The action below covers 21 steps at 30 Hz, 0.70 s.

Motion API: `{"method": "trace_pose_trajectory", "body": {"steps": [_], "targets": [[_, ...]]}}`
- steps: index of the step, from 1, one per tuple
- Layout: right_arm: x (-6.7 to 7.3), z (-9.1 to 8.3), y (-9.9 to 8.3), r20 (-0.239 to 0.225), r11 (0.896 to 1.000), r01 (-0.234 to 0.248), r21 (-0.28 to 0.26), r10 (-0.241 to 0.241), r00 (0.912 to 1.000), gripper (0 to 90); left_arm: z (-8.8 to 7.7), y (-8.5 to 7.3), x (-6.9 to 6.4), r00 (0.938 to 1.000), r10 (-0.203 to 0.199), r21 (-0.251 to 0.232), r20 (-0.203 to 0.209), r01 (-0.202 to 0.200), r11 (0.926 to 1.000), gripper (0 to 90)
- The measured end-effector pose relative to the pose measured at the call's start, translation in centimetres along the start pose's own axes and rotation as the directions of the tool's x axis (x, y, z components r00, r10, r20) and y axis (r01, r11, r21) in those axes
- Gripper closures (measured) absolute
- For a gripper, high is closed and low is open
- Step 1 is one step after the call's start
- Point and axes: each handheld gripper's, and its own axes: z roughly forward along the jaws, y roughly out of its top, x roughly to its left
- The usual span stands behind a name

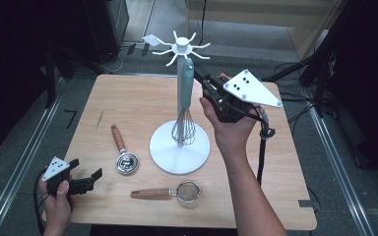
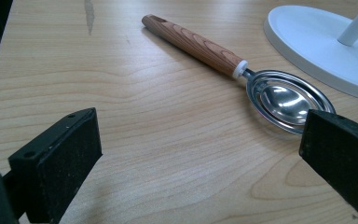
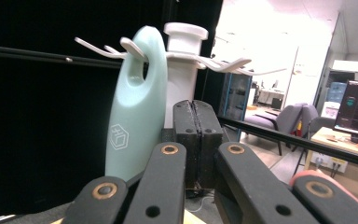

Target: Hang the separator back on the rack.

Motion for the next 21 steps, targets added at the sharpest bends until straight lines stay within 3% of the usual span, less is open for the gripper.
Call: {"method": "trace_pose_trajectory", "body": {"steps": [11, 21], "targets": [[1.7, 0.0, 0.4, -0.023, 1.0, 0.006, -0.002, -0.006, 0.9997, 90.0, 0.0, 0.0, 0.0, 1.0, 0.001, 0.0, -0.002, -0.001, 1.0, 0.0], [1.4, -0.6, -0.7, -0.005, 1.0, 0.017, 0.026, -0.017, 0.9998, 89.8, 0.0, 0.0, 0.0, 1.0, 0.002, -0.003, -0.001, -0.002, 1.0, 0.0]]}}
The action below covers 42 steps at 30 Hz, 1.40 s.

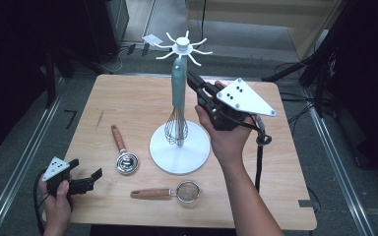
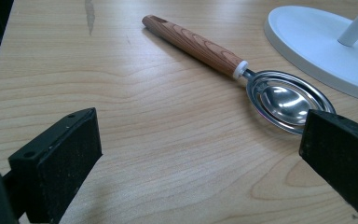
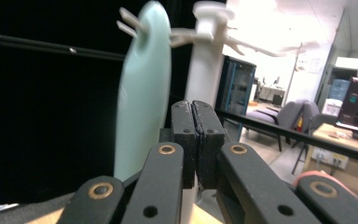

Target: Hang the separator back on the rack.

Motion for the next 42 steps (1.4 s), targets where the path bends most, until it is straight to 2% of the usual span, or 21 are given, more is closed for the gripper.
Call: {"method": "trace_pose_trajectory", "body": {"steps": [3, 9, 13, 21, 23, 29, 33, 34, 36, 37, 38, 40, 42], "targets": [[-0.3, -0.4, -0.6, 0.007, 1.0, -0.01, 0.016, 0.01, 0.9999, 88.6, 0.0, 0.0, 0.0, 1.0, 0.0, -0.001, -0.001, 0.0, 1.0, 0.0], [-1.7, -2.2, -2.4, 0.049, 0.998, -0.032, 0.056, 0.029, 0.9984, 82.9, 0.0, 0.0, -0.1, 1.0, 0.002, 0.002, -0.003, -0.002, 1.0, 0.0], [-2.3, -3.3, -3.7, 0.058, 0.995, -0.044, 0.092, 0.039, 0.9976, 79.3, 0.0, 0.0, -0.1, 1.0, 0.004, -0.004, 0.005, -0.004, 1.0, 0.0], [-2.8, -5.2, -6.5, 0.072, 0.986, -0.071, 0.148, 0.061, 0.9955, 73.9, 0.0, 0.0, -0.1, 0.9999, 0.007, -0.005, -0.013, -0.007, 1.0, 4.7], [-2.7, -6.0, -7.9, 0.082, 0.98, -0.087, 0.177, 0.073, 0.994, 72.5, 0.0, 0.0, -0.1, 0.9999, 0.005, -0.008, -0.013, -0.005, 1.0, 4.6], [-2.7, -7.3, -10.4, 0.091, 0.968, -0.113, 0.222, 0.095, 0.9913, 71.2, -0.2, -0.1, -0.2, 0.9997, 0.003, -0.017, -0.023, -0.003, 0.9998, 4.6], [-2.2, -8.2, -12.3, 0.092, 0.958, -0.112, 0.264, 0.091, 0.9917, 69.9, -0.2, -0.1, -0.2, 0.9996, 0.005, -0.021, -0.028, -0.006, 0.9998, 4.6], [-2.2, -8.2, -12.3, 0.092, 0.958, -0.112, 0.264, 0.091, 0.9917, 69.9, -0.2, -0.1, -0.2, 0.9996, 0.005, -0.021, -0.028, -0.006, 0.9998, 4.6], [-2.0, -9.0, -13.5, 0.095, 0.949, -0.132, 0.287, 0.109, 0.9895, 69.3, -0.3, -0.1, -0.3, 0.9998, 0.016, -0.018, -0.01, -0.016, 0.9997, 4.6], [-2.0, -9.0, -13.5, 0.095, 0.949, -0.132, 0.287, 0.109, 0.9895, 69.3, -0.3, -0.1, -0.3, 0.9998, 0.016, -0.018, -0.01, -0.016, 0.9997, 4.6], [-1.9, -9.6, -14.3, 0.101, 0.943, -0.141, 0.302, 0.116, 0.9882, 69.2, -0.3, -0.2, -0.4, 0.9998, 0.019, -0.01, -0.002, -0.019, 0.9998, 4.6], [-1.9, -9.8, -14.6, 0.101, 0.94, -0.148, 0.307, 0.122, 0.9873, 69.1, -0.4, -0.1, -0.4, 0.9998, 0.022, -0.009, 0.002, -0.022, 0.9997, 4.6], [-1.7, -10.6, -15.9, 0.104, 0.929, -0.157, 0.336, 0.129, 0.9861, 69.5, -0.5, -0.1, -0.4, 0.9997, 0.022, -0.002, -0.008, -0.022, 0.9998, 4.7]]}}
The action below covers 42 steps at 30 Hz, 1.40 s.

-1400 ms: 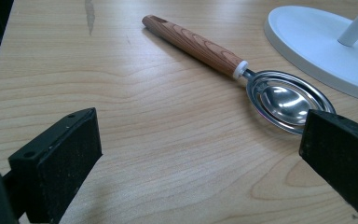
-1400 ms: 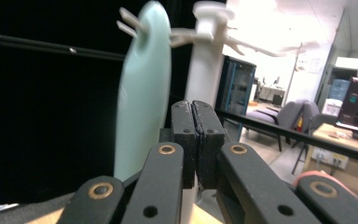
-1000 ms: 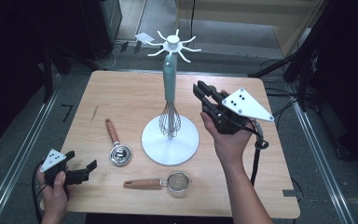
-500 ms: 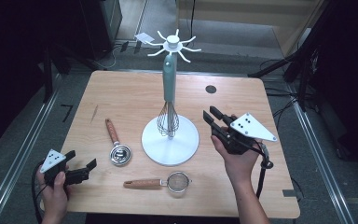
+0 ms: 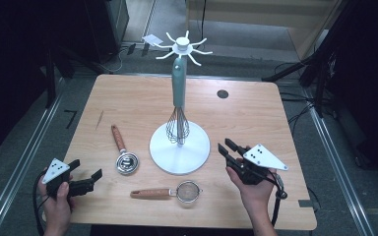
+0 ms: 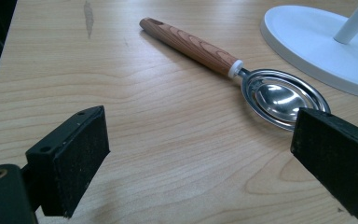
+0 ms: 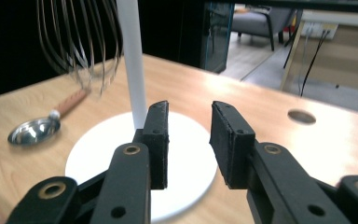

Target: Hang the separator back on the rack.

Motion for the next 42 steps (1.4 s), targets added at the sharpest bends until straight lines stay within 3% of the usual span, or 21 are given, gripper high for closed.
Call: {"method": "trace_pose_trajectory", "body": {"steps": [3, 6, 8, 9, 10, 12, 17, 18, 20, 21, 22, 25, 28, 29, 30, 31, 32, 36, 38, 41, 42], "targets": [[0.1, -0.3, -1.3, -0.002, 1.0, -0.001, 0.029, 0.001, 1.0, 70.5, -0.1, 0.1, -0.3, 0.9991, 0.011, 0.013, -0.041, -0.011, 0.9999, 7.6], [0.2, -0.5, -2.3, -0.008, 0.998, -0.01, 0.056, 0.01, 0.9999, 70.5, -0.2, 0.1, -0.7, 0.9987, 0.025, 0.021, -0.045, -0.024, 0.9995, 8.4], [0.2, -0.5, -2.5, -0.008, 0.998, -0.011, 0.062, 0.011, 0.9999, 70.5, -0.3, 0.2, -0.8, 0.9987, 0.016, 0.022, -0.048, -0.015, 0.9997, 8.6], [0.3, -0.8, -3.0, -0.012, 0.997, -0.022, 0.073, 0.023, 0.9997, 70.4, -0.4, 0.3, -1.0, 0.9995, -0.022, 0.008, -0.022, 0.023, 0.9997, 9.0], [0.4, -0.9, -3.2, -0.01, 0.997, -0.026, 0.077, 0.027, 0.9996, 70.4, -0.4, 0.3, -1.3, 0.9995, -0.021, 0.008, -0.022, 0.021, 0.9997, 9.0], [0.6, -1.2, -3.9, -0.005, 0.995, -0.037, 0.092, 0.037, 0.9993, 70.4, -0.5, 0.4, -2.0, 0.9998, 0.006, 0.002, -0.02, -0.006, 1.0, 9.6], [1.3, -1.4, -5.4, 0.003, 0.988, -0.061, 0.143, 0.061, 0.9981, 70.3, -0.4, 0.5, -3.5, 0.9997, 0.024, -0.005, 0.005, -0.024, 0.9997, 16.2], [1.5, -1.4, -5.5, 0.001, 0.987, -0.067, 0.145, 0.067, 0.9977, 70.3, -0.2, 0.5, -4.4, 0.9993, 0.032, 0.006, -0.019, -0.032, 0.9995, 18.5], [1.9, -1.2, -5.8, -0.004, 0.986, -0.06, 0.156, 0.062, 0.9981, 70.2, -0.1, 0.4, -4.8, 0.999, 0.035, 0.012, -0.027, -0.035, 0.9993, 23.8], [1.9, -1.2, -5.8, -0.004, 0.986, -0.06, 0.156, 0.062, 0.9981, 70.2, 0.2, 0.4, -5.4, 0.9989, 0.043, 0.026, -0.018, -0.042, 0.9988, 23.8], [2.3, -0.9, -6.0, -0.008, 0.984, -0.05, 0.169, 0.052, 0.9986, 70.2, 0.4, 0.3, -6.1, 0.9982, 0.057, 0.045, 0.018, -0.057, 0.9973, 30.4], [2.6, -0.6, -6.2, -0.024, 0.983, -0.067, 0.173, 0.072, 0.9971, 70.0, 0.6, 0.2, -7.0, 0.9954, 0.081, 0.062, 0.051, -0.084, 0.9945, 37.2], [3.2, 0.0, -6.4, -0.051, 0.98, -0.057, 0.189, 0.068, 0.9964, 69.6, 1.0, 0.1, -7.9, 0.9866, 0.085, 0.103, 0.139, -0.1, 0.9897, 55.9], [3.4, 0.1, -6.5, -0.06, 0.98, -0.058, 0.193, 0.071, 0.9957, 69.5, 1.0, 0.1, -7.9, 0.9866, 0.085, 0.103, 0.139, -0.1, 0.9897, 60.6], [3.6, 0.2, -6.5, -0.068, 0.978, -0.06, 0.198, 0.075, 0.9948, 69.4, 0.9, 0.1, -8.2, 0.9824, 0.078, 0.114, 0.17, -0.098, 0.9886, 63.6], [3.8, 0.2, -6.6, -0.074, 0.977, -0.063, 0.202, 0.079, 0.9941, 69.2, 0.9, 0.1, -8.2, 0.9824, 0.078, 0.114, 0.17, -0.098, 0.9886, 67.2], [4.0, 0.3, -6.7, -0.082, 0.975, -0.066, 0.211, 0.085, 0.9929, 69.2, 0.7, 0.1, -8.5, 0.9783, 0.074, 0.116, 0.193, -0.098, 0.9884, 69.8], [4.9, 0.6, -7.0, -0.117, 0.971, -0.052, 0.235, 0.082, 0.9897, 68.4, 0.5, 0.0, -9.2, 0.9709, 0.086, 0.133, 0.224, -0.118, 0.984, 76.6], [5.4, 0.9, -7.1, -0.128, 0.968, -0.04, 0.248, 0.074, 0.989, 68.1, 0.4, -0.3, -9.6, 0.9725, 0.098, 0.155, 0.211, -0.132, 0.9789, 81.3], [5.8, 1.4, -7.2, -0.142, 0.964, -0.031, 0.264, 0.07, 0.9874, 67.3, 0.2, -0.4, -9.8, 0.9671, 0.104, 0.167, 0.232, -0.145, 0.9753, 81.0], [5.9, 1.6, -7.2, -0.144, 0.963, -0.029, 0.267, 0.07, 0.9872, 66.9, 0.2, -0.4, -9.7, 0.9572, 0.098, 0.162, 0.272, -0.146, 0.9759, 78.5]]}}
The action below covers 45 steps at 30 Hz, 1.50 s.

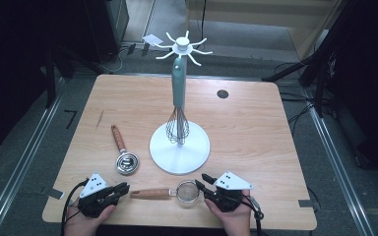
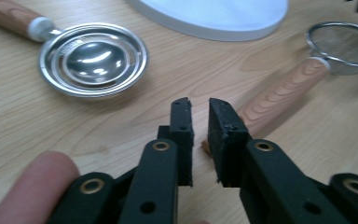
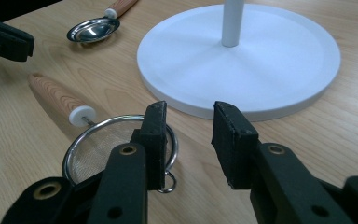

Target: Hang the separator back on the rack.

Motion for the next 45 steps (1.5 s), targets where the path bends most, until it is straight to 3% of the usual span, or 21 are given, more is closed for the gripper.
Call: {"method": "trace_pose_trajectory", "body": {"steps": [3, 5, 6, 8, 11, 13, 20, 22, 36, 45], "targets": [[0.3, 0.3, 0.3, -0.008, 1.0, -0.002, 0.008, 0.002, 1.0, 65.6, 0.4, -0.5, 0.6, 0.9969, -0.028, 0.065, 0.073, 0.024, 0.9976, 63.7], [0.3, 0.4, 0.4, -0.014, 1.0, -0.004, 0.005, 0.004, 0.9999, 65.3, 0.6, -0.6, 0.8, 0.9946, -0.044, 0.09, 0.094, 0.035, 0.9953, 60.0], [0.5, 0.7, 0.4, -0.013, 1.0, -0.014, 0.012, 0.014, 0.9998, 64.8, 0.6, -0.6, 0.8, 0.9938, -0.052, 0.097, 0.098, 0.042, 0.9944, 53.3], [0.5, 0.9, 0.2, -0.008, 0.999, -0.009, 0.033, 0.009, 0.9999, 64.5, 0.6, -0.6, 0.6, 0.9952, -0.045, 0.092, 0.088, 0.036, 0.9951, 51.4], [0.6, 1.1, 0.2, -0.01, 0.999, -0.007, 0.048, 0.008, 0.9999, 64.0, 0.8, -0.8, 0.4, 0.9971, -0.024, 0.104, 0.073, 0.016, 0.9945, 52.3], [0.6, 1.3, 0.2, -0.015, 0.998, -0.011, 0.057, 0.012, 0.9998, 63.5, 0.8, -0.7, 0.5, 0.9967, -0.032, 0.11, 0.074, 0.024, 0.9937, 54.3], [0.4, 1.7, -0.1, -0.032, 0.995, -0.031, 0.09, 0.034, 0.9989, 65.3, 1.3, -0.6, 0.2, 0.9956, -0.024, 0.111, 0.09, 0.014, 0.9937, 68.1], [0.1, 1.7, 0.0, -0.04, 0.995, -0.041, 0.092, 0.045, 0.9982, 67.4, 1.8, -0.4, -0.2, 0.9957, -0.044, 0.103, 0.081, 0.036, 0.994, 69.0], [-0.4, 0.8, -0.6, -0.046, 0.991, -0.064, 0.121, 0.07, 0.9965, 69.6, 4.0, 0.9, -1.6, 0.9986, -0.051, 0.072, -0.014, 0.052, 0.9961, 69.5], [-0.4, 0.1, -1.1, -0.046, 0.987, -0.084, 0.135, 0.091, 0.9948, 69.2, 4.9, 1.5, -2.0, 0.9975, -0.057, 0.06, -0.043, 0.059, 0.9965, 69.1]]}}
